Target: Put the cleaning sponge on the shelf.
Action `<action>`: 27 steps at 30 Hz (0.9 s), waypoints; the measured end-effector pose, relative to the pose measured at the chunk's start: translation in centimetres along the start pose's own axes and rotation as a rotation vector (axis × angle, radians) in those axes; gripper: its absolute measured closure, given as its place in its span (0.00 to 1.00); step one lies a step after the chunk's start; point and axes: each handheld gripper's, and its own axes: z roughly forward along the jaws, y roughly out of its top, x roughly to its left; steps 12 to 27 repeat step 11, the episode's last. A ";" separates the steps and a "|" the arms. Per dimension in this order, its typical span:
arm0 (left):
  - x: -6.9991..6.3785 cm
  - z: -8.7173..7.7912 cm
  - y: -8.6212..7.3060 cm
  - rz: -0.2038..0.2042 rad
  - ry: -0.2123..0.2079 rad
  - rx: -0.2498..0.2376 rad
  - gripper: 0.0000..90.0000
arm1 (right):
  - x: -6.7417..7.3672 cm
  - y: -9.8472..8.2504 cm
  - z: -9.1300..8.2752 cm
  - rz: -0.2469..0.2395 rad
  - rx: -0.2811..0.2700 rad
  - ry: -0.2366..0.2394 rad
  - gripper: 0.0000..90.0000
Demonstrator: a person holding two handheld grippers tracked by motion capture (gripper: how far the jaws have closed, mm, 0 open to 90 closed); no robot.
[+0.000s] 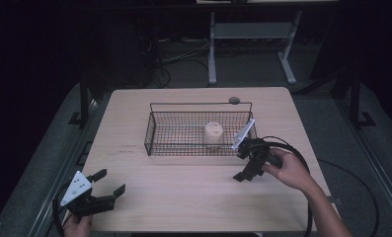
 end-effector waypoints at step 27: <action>0.0 0.1 0.0 0.003 -0.001 0.005 0.16 | 1.5 -1.2 0.7 -0.011 -0.017 -0.004 0.17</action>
